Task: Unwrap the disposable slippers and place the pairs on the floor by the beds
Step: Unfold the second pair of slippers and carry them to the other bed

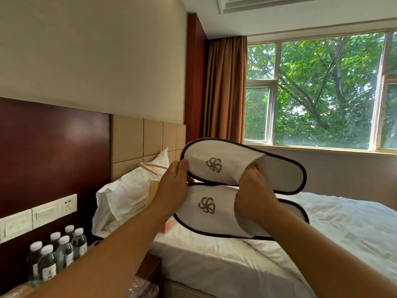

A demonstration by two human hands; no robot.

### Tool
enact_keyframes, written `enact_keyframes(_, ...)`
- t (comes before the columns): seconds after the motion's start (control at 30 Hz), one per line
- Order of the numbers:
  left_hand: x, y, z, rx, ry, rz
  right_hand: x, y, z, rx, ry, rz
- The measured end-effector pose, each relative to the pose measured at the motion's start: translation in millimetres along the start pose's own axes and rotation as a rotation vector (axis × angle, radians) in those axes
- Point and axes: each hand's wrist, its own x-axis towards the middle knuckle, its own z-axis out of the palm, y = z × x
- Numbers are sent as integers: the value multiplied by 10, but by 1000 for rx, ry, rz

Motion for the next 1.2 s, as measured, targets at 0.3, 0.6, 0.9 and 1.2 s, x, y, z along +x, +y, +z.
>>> enact_keyframes(0.3, -54, -71, 11, -190, 36, -84, -98, -126, -17, -170, 226, 12)
enact_keyframes(0.6, -103, -146, -22, -161, -23, -68, 8, -101, -100, -157, 60, -203)
enact_keyframes(0.9, -101, -48, -72, -112, -21, -120, -18, -214, -190, 7, 87, -259)
enact_keyframes(1.2, -106, -134, -36, -171, -138, -283, -51, -219, -197, 166, 23, -263)
